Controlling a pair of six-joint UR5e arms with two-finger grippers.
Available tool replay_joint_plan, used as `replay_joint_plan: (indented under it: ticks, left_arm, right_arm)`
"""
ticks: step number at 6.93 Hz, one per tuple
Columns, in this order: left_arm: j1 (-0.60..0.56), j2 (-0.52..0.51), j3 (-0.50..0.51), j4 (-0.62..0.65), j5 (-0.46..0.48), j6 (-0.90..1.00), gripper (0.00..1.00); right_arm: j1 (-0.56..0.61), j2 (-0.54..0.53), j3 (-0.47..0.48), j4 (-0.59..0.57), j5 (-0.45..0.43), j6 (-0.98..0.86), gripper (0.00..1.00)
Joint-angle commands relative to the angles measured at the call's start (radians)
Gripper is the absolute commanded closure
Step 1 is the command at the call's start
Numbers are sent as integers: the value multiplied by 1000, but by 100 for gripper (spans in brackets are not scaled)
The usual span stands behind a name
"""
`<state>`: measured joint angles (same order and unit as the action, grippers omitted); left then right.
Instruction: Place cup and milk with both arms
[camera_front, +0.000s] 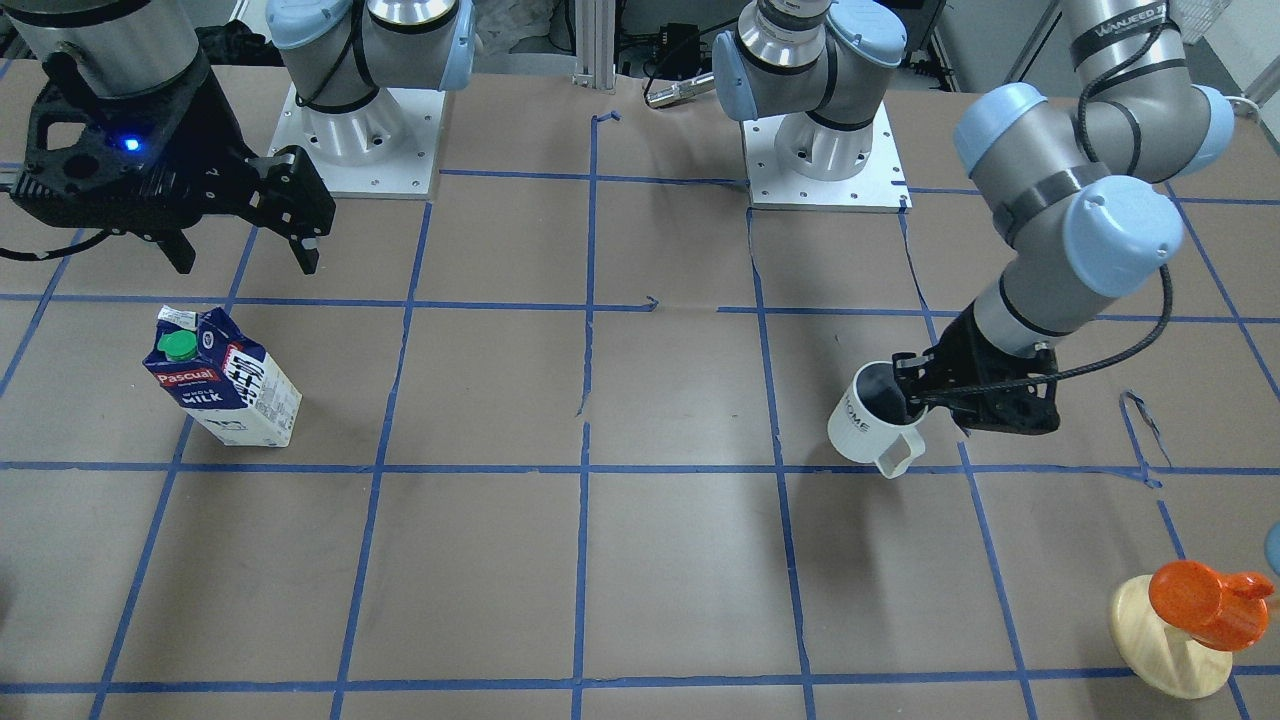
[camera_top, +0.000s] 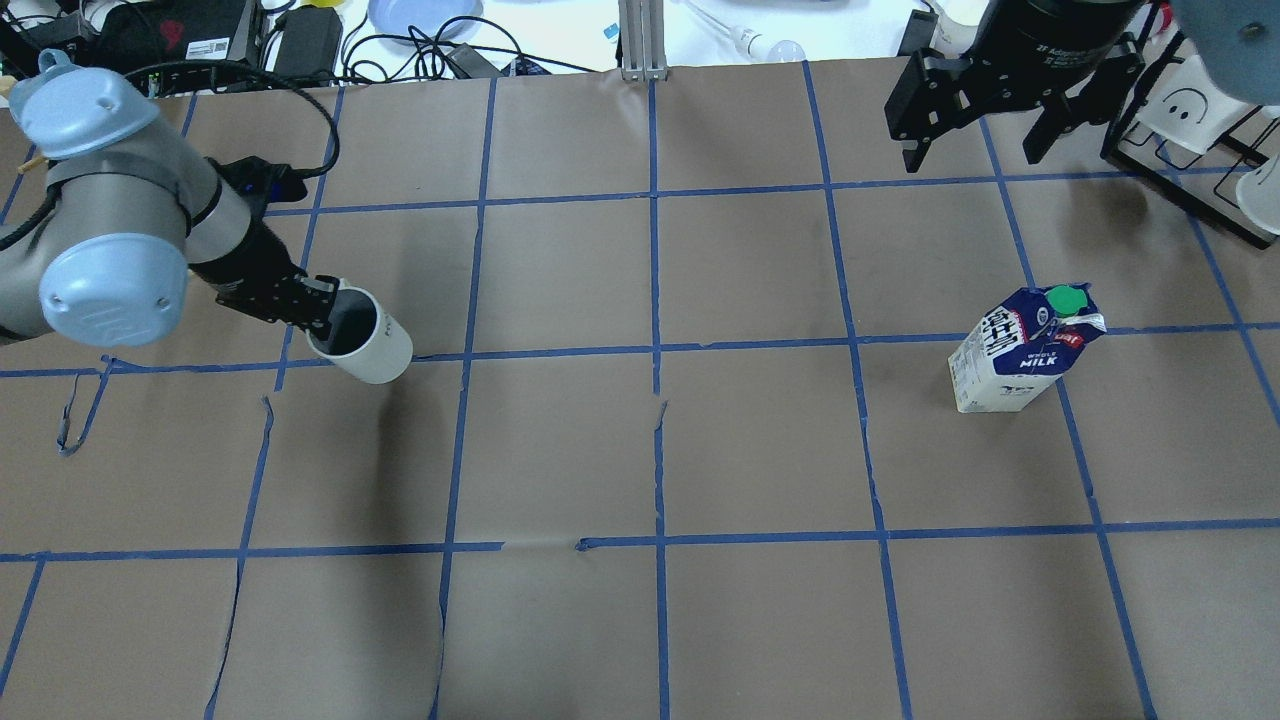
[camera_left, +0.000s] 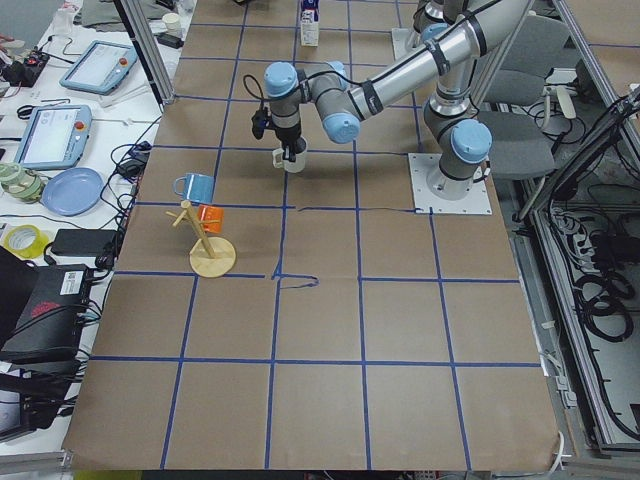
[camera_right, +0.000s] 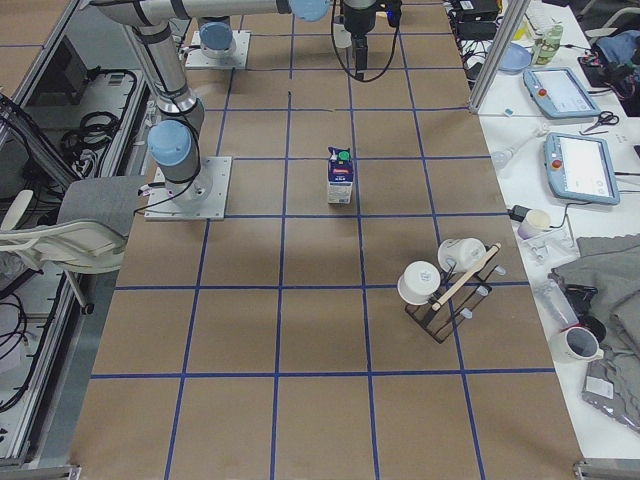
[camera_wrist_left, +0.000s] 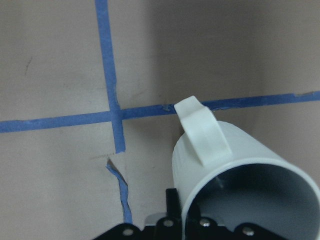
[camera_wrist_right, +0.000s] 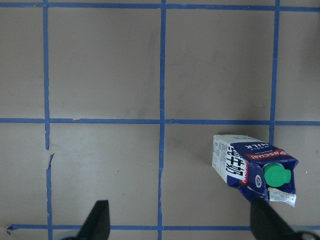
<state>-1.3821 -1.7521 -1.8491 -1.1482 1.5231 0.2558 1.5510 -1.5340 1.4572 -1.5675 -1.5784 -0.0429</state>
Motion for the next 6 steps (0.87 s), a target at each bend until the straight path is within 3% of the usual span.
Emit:
replay_joint_plan:
  ticks: [1, 3, 6]
  left_arm:
    - [-209, -33, 51, 7, -10, -337, 93]
    - [-425, -56, 48, 31, -9, -593, 94]
    - [-570, -107, -13, 173, -9, -781, 94]
  right_arm:
    - [0, 0, 0, 3, 0, 0, 0]
    - [0, -1, 0, 3, 0, 0, 0]
    - [1, -1, 0, 3, 0, 0, 0]
